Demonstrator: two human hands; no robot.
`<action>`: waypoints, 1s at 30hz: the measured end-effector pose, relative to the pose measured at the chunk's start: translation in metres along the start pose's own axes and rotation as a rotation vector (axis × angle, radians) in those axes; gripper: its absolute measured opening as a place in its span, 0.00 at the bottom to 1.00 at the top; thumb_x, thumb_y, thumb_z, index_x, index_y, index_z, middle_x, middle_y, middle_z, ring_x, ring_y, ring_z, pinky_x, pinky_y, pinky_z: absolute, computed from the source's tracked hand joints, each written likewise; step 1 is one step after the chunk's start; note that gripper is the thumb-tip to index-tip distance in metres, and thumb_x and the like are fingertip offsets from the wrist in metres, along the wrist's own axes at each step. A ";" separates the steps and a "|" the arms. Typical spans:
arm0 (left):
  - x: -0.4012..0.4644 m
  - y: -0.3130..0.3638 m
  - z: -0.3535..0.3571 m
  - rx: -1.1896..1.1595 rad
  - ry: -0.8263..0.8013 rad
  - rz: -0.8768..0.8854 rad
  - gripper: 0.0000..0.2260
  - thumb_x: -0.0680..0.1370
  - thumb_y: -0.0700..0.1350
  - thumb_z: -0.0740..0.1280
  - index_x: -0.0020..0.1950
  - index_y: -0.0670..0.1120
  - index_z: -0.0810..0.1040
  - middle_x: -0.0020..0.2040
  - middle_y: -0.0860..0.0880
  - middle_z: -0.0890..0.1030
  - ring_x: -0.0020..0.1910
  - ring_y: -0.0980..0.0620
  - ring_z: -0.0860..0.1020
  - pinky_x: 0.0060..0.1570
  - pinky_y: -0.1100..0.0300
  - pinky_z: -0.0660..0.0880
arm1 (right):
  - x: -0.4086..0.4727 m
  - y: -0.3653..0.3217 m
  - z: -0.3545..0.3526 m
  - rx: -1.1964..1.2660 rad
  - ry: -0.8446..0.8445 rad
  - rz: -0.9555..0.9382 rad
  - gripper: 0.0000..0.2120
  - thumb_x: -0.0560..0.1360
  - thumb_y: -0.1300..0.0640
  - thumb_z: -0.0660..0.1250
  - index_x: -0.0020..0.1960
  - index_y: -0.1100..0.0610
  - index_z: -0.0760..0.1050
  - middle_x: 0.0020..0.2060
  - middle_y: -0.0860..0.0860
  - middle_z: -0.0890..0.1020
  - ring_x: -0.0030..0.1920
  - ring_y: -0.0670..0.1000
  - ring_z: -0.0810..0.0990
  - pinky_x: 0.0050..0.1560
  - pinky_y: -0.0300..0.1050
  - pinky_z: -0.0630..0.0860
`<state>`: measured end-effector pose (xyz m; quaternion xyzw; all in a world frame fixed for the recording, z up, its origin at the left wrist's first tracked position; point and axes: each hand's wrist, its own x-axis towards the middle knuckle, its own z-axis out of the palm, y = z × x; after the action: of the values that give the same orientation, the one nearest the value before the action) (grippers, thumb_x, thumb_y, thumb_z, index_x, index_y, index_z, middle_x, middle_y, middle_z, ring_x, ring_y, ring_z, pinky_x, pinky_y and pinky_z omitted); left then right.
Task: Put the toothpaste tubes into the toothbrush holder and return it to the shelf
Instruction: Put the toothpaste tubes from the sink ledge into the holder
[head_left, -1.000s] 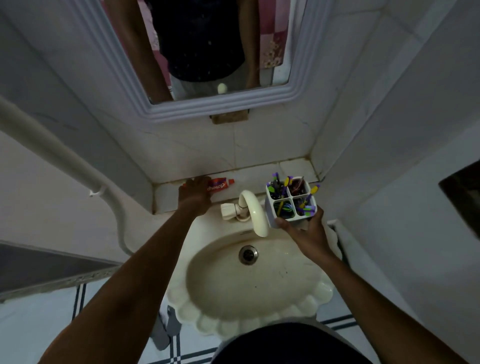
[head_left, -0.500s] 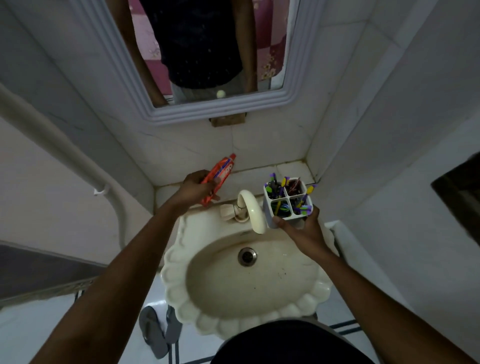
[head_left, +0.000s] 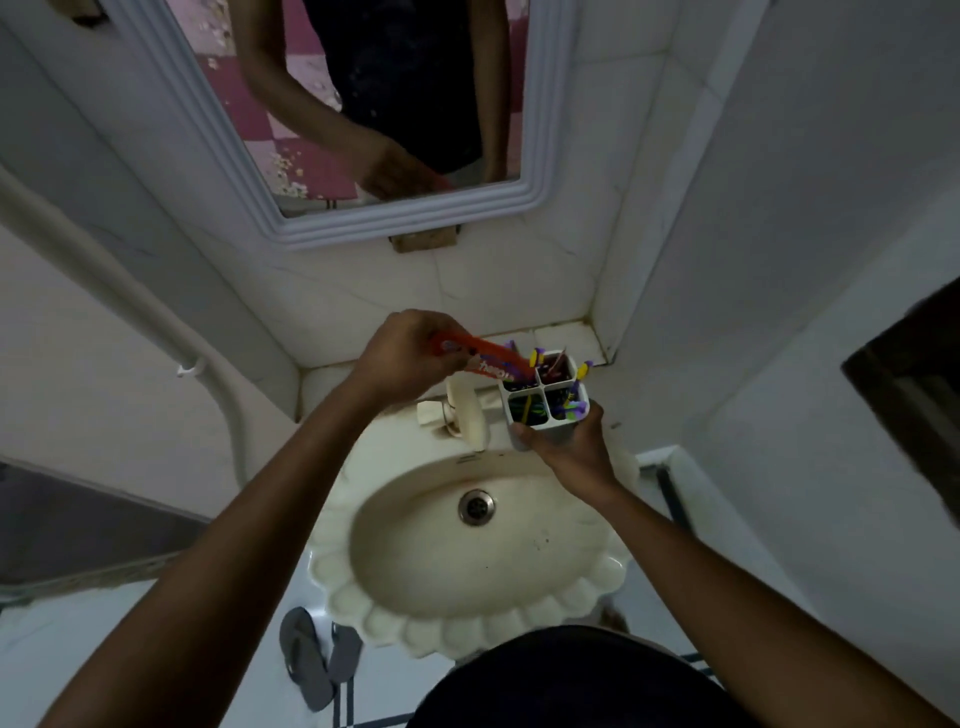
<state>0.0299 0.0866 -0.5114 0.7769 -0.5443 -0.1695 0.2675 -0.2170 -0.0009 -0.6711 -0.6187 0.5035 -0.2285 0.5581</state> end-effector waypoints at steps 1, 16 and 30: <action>0.001 0.005 0.003 0.052 -0.008 0.008 0.08 0.78 0.49 0.77 0.57 0.52 0.89 0.44 0.54 0.88 0.45 0.51 0.85 0.49 0.51 0.83 | 0.000 0.000 -0.001 0.003 0.001 0.002 0.52 0.66 0.45 0.90 0.78 0.56 0.64 0.69 0.50 0.80 0.68 0.53 0.83 0.72 0.59 0.81; 0.009 0.041 0.064 0.338 -0.096 0.113 0.09 0.82 0.52 0.71 0.58 0.53 0.87 0.50 0.52 0.89 0.49 0.46 0.86 0.47 0.54 0.78 | -0.007 -0.008 -0.011 -0.114 -0.002 -0.036 0.59 0.62 0.39 0.90 0.81 0.58 0.62 0.73 0.56 0.76 0.74 0.58 0.78 0.72 0.61 0.79; 0.000 0.025 0.072 0.014 0.064 0.015 0.06 0.82 0.50 0.73 0.53 0.51 0.88 0.47 0.55 0.89 0.46 0.55 0.86 0.52 0.52 0.82 | -0.011 -0.012 -0.003 -0.102 0.034 -0.032 0.62 0.58 0.40 0.93 0.79 0.54 0.59 0.73 0.51 0.81 0.71 0.55 0.83 0.69 0.58 0.82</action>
<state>-0.0288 0.0636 -0.5538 0.7798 -0.5423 -0.1386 0.2804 -0.2196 0.0056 -0.6559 -0.6503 0.5141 -0.2221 0.5133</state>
